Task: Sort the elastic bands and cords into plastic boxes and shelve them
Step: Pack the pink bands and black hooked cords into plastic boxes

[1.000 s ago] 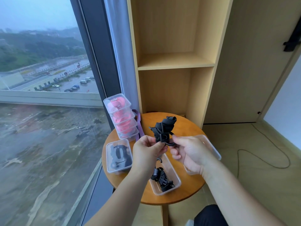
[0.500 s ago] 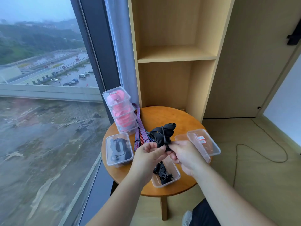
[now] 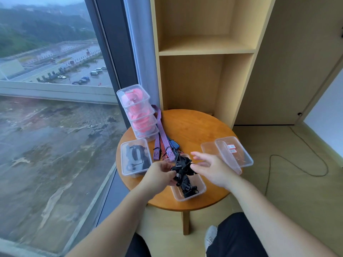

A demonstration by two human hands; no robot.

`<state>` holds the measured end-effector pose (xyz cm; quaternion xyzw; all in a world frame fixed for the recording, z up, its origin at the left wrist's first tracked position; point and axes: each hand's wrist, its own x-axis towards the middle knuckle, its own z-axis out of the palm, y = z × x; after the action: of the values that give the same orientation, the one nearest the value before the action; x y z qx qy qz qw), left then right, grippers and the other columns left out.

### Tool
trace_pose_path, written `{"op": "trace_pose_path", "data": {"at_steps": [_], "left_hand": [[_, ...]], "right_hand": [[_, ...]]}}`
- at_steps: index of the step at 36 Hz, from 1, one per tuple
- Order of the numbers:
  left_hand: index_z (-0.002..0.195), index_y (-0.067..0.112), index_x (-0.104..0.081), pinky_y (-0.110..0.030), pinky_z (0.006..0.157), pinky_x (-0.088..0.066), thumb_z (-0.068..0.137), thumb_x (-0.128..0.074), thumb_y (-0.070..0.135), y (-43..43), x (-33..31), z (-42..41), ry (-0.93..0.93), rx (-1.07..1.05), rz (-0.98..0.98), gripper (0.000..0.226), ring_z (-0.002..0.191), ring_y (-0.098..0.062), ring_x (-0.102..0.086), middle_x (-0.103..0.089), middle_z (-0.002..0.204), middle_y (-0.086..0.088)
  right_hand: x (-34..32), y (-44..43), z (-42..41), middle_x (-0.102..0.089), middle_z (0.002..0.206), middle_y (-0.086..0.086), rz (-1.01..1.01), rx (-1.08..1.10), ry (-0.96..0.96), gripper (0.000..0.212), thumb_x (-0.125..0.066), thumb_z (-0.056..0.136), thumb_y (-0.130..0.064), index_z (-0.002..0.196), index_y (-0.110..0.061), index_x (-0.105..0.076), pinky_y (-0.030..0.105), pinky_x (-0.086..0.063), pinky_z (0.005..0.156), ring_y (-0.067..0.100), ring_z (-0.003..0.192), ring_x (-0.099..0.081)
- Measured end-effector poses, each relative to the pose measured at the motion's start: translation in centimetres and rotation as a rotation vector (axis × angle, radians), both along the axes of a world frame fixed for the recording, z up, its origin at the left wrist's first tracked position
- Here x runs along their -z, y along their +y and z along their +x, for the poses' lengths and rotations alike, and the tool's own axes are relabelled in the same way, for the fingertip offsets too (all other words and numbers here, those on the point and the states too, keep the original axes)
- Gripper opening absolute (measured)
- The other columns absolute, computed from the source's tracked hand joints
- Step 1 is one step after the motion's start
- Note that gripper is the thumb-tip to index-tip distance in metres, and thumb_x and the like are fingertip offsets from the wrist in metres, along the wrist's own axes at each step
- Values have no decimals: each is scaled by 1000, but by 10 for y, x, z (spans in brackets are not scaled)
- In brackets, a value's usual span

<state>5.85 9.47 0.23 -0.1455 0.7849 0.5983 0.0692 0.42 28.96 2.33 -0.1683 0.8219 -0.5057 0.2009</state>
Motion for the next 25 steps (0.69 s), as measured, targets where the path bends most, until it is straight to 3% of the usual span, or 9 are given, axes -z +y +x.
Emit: {"op": "trace_pose_path", "data": {"at_steps": [3,5,7,12,14,18,20,22,25], "left_hand": [[87,6,-62,-31,65,-60,93,-55,-4,0,16,0,49,22,-84,13,57,-12,-67,-68,71,-10],[87,9,-61,-39,73,-59,90,-58,-1,0,25,-1,106,19,-172,11,65,-19,-69,-69,76,-11],[93,10,-63,-40,78,-56,89,-60,4,1,29,-2,160,16,-278,8,78,-27,-68,-71,82,-9],[100,17,-63,-6,63,-38,87,-61,5,-3,35,-10,313,1,-488,18,70,1,-56,-61,78,16],[100,17,-62,-4,64,-36,87,-59,2,-4,38,-14,350,11,-521,21,70,3,-55,-57,79,19],[106,11,-62,-28,79,-47,87,-53,-2,-6,49,-25,358,40,-567,24,92,-21,-62,-65,100,-2],[108,9,-62,-28,81,-45,87,-52,-3,-7,55,-27,360,47,-598,26,97,-23,-61,-64,105,-4],[109,8,-62,-32,83,-46,88,-51,-1,-8,60,-29,356,75,-646,26,99,-23,-60,-64,110,-4],[103,6,-66,-37,74,-51,84,-55,-3,-7,60,-34,393,71,-744,23,89,-29,-63,-68,102,-7]], "right_hand": [[18,-6,-2,-41,149,-12,72,-108,75,58,-67,91,-29,144,-29,-45,10,-36,99,-2,126,-44],[27,-9,-5,-32,156,-10,122,-164,87,64,-67,90,-31,148,-27,-40,27,-32,114,3,139,-33],[33,-12,-7,-27,158,-8,135,-177,94,67,-66,90,-28,150,-26,-35,39,-30,118,7,144,-27],[41,-18,-22,-24,155,-19,198,-174,211,73,-64,92,-26,153,-34,-24,36,-35,114,9,136,-38],[42,-21,-29,-23,155,-21,230,-196,245,75,-63,93,-25,153,-40,-20,34,-36,112,13,132,-43],[47,-29,-44,-30,153,-19,280,-256,319,72,-64,91,-14,150,-36,-30,31,-36,110,19,122,-53],[50,-31,-50,-35,151,-16,299,-266,342,67,-64,90,-10,148,-31,-38,25,-33,110,17,126,-49],[55,-33,-55,-38,150,-14,315,-276,372,63,-63,89,-7,145,-27,-43,15,-29,106,13,128,-47],[63,-34,-61,-27,158,-16,405,-290,413,60,-60,94,-12,149,-25,-37,20,-30,108,13,132,-45]]}}
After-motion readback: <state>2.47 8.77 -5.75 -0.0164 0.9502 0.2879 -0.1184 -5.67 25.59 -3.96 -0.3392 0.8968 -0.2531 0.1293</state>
